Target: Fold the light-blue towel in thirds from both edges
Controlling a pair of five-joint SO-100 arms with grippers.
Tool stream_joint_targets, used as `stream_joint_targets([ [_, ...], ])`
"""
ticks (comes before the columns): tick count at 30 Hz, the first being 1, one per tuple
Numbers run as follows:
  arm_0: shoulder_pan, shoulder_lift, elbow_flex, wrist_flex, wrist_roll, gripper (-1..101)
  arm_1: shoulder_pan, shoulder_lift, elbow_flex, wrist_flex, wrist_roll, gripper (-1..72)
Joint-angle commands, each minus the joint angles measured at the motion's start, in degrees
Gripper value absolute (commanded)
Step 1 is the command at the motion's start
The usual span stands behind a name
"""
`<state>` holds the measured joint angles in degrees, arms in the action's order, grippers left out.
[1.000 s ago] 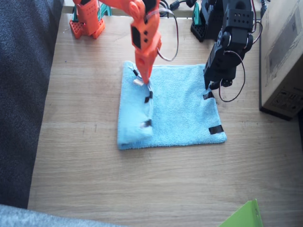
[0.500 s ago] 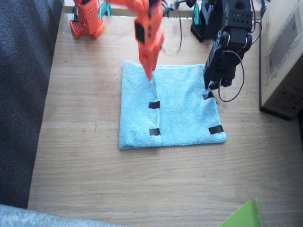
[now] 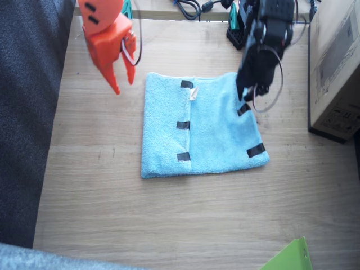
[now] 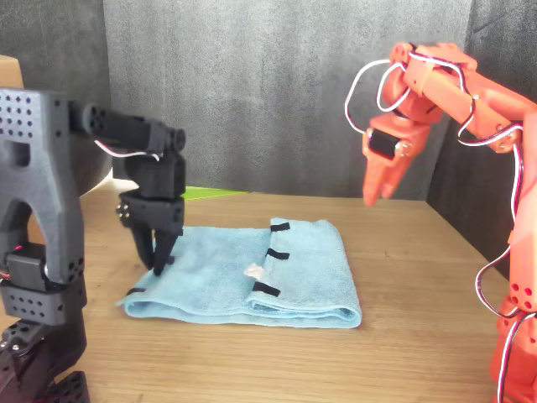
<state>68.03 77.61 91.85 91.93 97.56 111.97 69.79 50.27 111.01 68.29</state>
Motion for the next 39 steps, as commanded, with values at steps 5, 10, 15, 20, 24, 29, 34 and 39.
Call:
stream_joint_targets([
  [5, -0.9, 8.0, -5.6, 5.8, 2.6, 0, 1.6, 4.3, 2.4, 0.4, 2.0, 18.9],
  [10, -2.2, 6.4, -13.3, 11.3, 4.2, 0, 2.3, 3.3, 2.5, 0.4, 2.8, 18.8],
  [15, -5.8, 2.1, -26.0, 19.2, 4.9, 0, 2.4, 2.9, 2.5, 0.4, 3.4, 18.9],
  [20, -10.5, -4.5, -37.5, 24.3, 4.4, 0, 2.5, 2.7, 2.8, 0.4, 4.0, 18.9],
  [24, -13.5, -8.5, -42.9, 25.7, 3.7, 0, 2.2, 3.4, 4.0, 0.4, 4.0, 18.8],
  [29, -16.4, -13.2, -45.4, 25.8, 3.4, 0, 1.4, 4.1, 5.6, 0.4, 3.5, 18.5],
  [34, -20.1, -17.3, -48.0, 25.9, 4.0, 0, 1.3, 4.1, 5.6, 0.3, 3.6, 18.6],
  [39, -22.6, -21.6, -53.4, 26.3, 5.1, 0, 1.5, 3.5, 5.6, 0.2, 4.0, 18.5],
])
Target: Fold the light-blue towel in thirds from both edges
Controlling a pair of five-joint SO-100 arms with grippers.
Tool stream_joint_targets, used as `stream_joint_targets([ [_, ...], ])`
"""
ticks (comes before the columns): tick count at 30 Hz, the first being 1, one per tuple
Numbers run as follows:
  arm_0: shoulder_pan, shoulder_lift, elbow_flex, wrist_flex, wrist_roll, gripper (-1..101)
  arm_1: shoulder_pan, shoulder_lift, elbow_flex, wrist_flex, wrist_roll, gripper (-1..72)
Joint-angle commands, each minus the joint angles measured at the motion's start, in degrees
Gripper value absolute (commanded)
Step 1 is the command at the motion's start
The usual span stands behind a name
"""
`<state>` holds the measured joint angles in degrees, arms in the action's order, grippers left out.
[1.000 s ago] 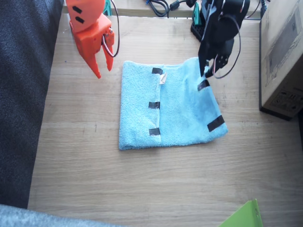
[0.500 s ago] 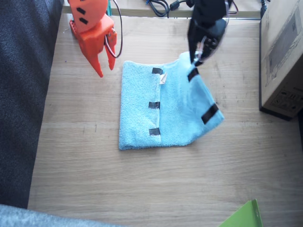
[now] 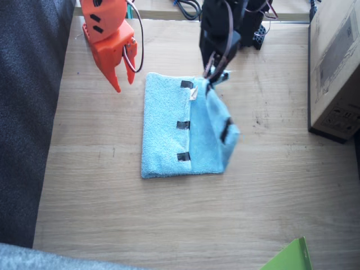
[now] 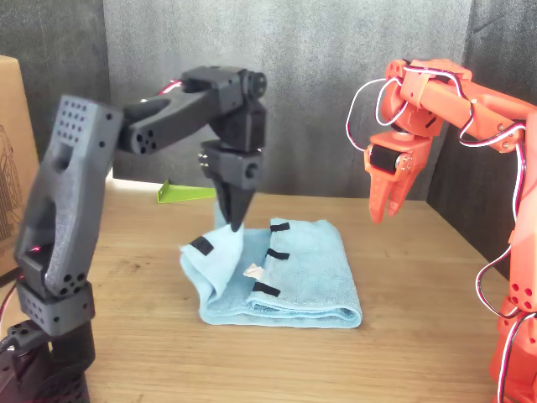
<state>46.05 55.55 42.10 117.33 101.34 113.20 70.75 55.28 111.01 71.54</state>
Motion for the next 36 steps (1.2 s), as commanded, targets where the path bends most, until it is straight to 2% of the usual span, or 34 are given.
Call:
stream_joint_targets([
  [1, -0.9, -0.6, -4.8, 0.9, 1.5, 0, 0.4, 2.5, 0.7, 0.2, 1.0, 18.5],
  [16, -4.6, -15.3, -21.2, 1.0, 2.5, 1, 3.3, 2.5, 5.3, -2.2, 2.5, 17.9],
  [18, -5.2, -15.9, -22.0, 1.0, 2.1, 5, 3.5, 2.4, 5.4, -2.4, 2.5, 17.9],
  [23, -5.6, -14.5, -23.4, 1.0, 3.0, 24, 3.7, 2.0, 5.4, -2.5, 2.5, 17.9],
  [26, -5.6, -12.7, -24.4, 1.1, 4.2, 29, 4.0, 1.8, 5.8, -2.8, 2.6, 17.9],
  [32, -3.7, -5.8, -24.2, 1.1, 6.0, 27, 4.6, 2.3, 7.6, -3.7, 2.8, 17.6],
  [33, -2.1, -3.7, -23.2, 1.1, 6.3, 22, 4.1, 2.7, 8.4, -4.0, 2.7, 17.3],
  [35, 2.5, 1.4, -20.1, 1.1, 5.7, 1, 2.3, 4.4, 10.5, -5.2, 2.5, 16.1],
  [36, 5.7, 3.8, -18.5, 1.1, 5.0, 0, 1.0, 5.4, 12.0, -5.9, 2.5, 14.9],
])
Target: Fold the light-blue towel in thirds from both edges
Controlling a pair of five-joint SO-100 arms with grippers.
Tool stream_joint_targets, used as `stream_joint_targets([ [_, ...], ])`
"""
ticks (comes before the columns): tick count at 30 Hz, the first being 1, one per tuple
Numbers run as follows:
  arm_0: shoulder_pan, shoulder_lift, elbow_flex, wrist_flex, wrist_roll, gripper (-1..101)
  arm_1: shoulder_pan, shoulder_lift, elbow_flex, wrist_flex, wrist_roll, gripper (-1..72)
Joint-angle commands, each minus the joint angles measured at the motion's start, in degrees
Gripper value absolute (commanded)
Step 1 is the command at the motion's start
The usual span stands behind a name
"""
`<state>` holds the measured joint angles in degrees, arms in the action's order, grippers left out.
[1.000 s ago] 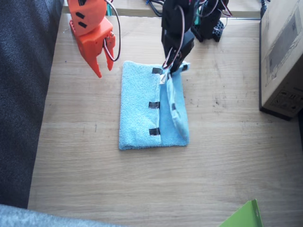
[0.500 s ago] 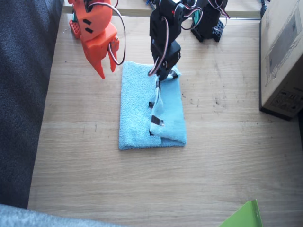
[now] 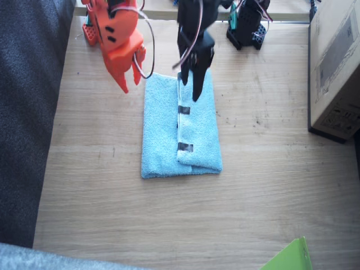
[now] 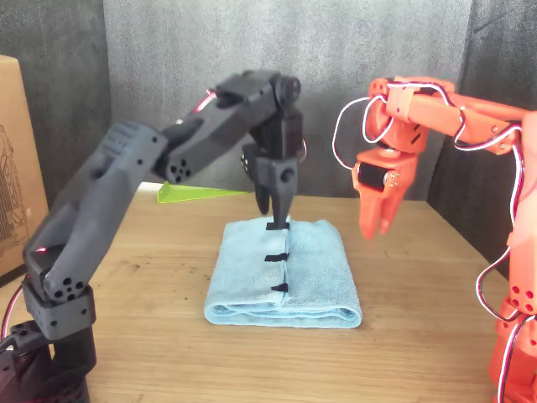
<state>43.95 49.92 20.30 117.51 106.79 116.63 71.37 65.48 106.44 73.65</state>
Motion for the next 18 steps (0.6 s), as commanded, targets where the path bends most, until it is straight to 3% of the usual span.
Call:
stream_joint_targets([
  [1, 11.5, 12.0, 5.2, 0.8, -1.4, 0, -4.0, 6.2, 3.5, -2.4, 0.5, 9.5],
  [3, 19.2, 17.2, 10.5, 0.0, -3.6, 0, -6.9, 10.3, 9.2, -6.3, 1.5, 0.1],
  [5, 26.8, 26.1, 21.7, -5.3, -5.6, 0, -9.3, 17.0, 17.6, -11.3, 1.2, 0.1],
  [9, 38.3, 50.4, 56.7, -24.5, -6.2, 0, -14.9, 32.8, 33.3, -19.3, 1.5, 0.0],
  [13, 44.6, 68.6, 82.3, -35.1, -6.7, 0, -20.0, 51.6, 50.6, -27.8, 1.0, -0.1],
  [18, 49.7, 88.9, 105.7, -44.6, -9.3, 0, -26.6, 68.9, 64.8, -33.3, 1.2, -0.1],
])
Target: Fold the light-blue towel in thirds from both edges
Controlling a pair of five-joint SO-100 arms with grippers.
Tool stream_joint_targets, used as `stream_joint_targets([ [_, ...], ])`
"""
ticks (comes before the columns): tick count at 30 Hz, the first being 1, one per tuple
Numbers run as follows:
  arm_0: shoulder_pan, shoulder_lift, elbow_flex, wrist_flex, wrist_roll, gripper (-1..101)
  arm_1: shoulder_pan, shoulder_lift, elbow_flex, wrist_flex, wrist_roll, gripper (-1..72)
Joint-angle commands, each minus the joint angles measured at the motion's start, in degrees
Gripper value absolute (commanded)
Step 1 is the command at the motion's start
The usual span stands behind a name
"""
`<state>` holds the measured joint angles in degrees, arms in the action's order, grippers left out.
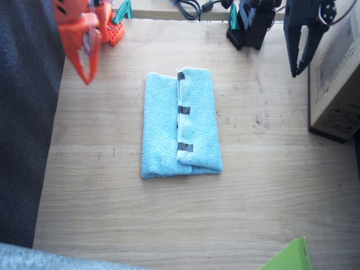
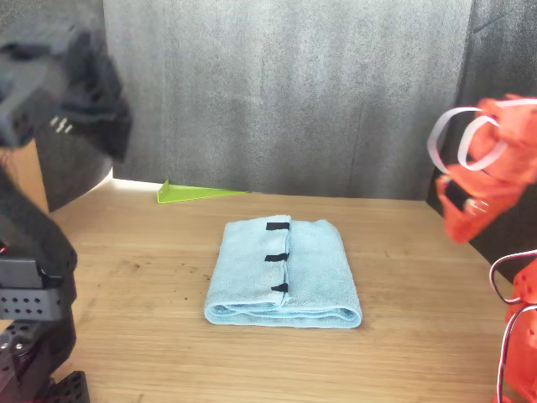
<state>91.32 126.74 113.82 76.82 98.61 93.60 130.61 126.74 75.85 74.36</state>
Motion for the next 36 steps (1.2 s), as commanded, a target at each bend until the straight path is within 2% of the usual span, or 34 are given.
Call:
stream_joint_targets([
  [1, 3.1, 16.2, 16.1, -5.4, -2.1, 1, -4.2, 12.9, 6.8, -3.8, -0.1, -0.1],
  [4, 4.1, 25.8, 25.4, -8.3, -4.5, 2, -6.7, 22.4, 16.7, -6.6, -0.7, -0.1],
  [6, 3.8, 30.0, 29.8, -8.8, -5.4, 3, -9.1, 28.6, 20.6, -6.1, -0.8, -0.1],
  [10, 3.3, 41.7, 38.1, -6.8, -7.2, 4, -13.5, 36.9, 24.3, -3.4, 1.0, -0.1],
  [13, 4.0, 55.1, 43.7, -3.7, -7.1, 7, -14.6, 36.8, 25.1, -2.8, 1.6, 0.4],
  [16, 3.4, 55.4, 45.1, -4.2, -6.9, 6, -13.1, 39.9, 28.0, -2.4, 1.9, 0.5],
  [19, 3.0, 55.4, 46.6, -5.4, -6.7, 5, -12.3, 50.0, 31.6, 1.2, 3.2, 1.7],
  [27, 4.1, 55.4, 46.9, -6.0, -6.5, 0, -14.5, 49.9, 31.6, 1.9, 6.1, 4.5],
  [33, 4.5, 55.4, 46.9, -6.0, -6.9, 0, -13.9, 49.8, 31.6, 2.0, 5.7, 0.0],
  [36, 4.6, 55.4, 46.9, -6.0, -7.0, 0, -13.2, 49.8, 31.6, 2.1, 5.0, 0.0],
])
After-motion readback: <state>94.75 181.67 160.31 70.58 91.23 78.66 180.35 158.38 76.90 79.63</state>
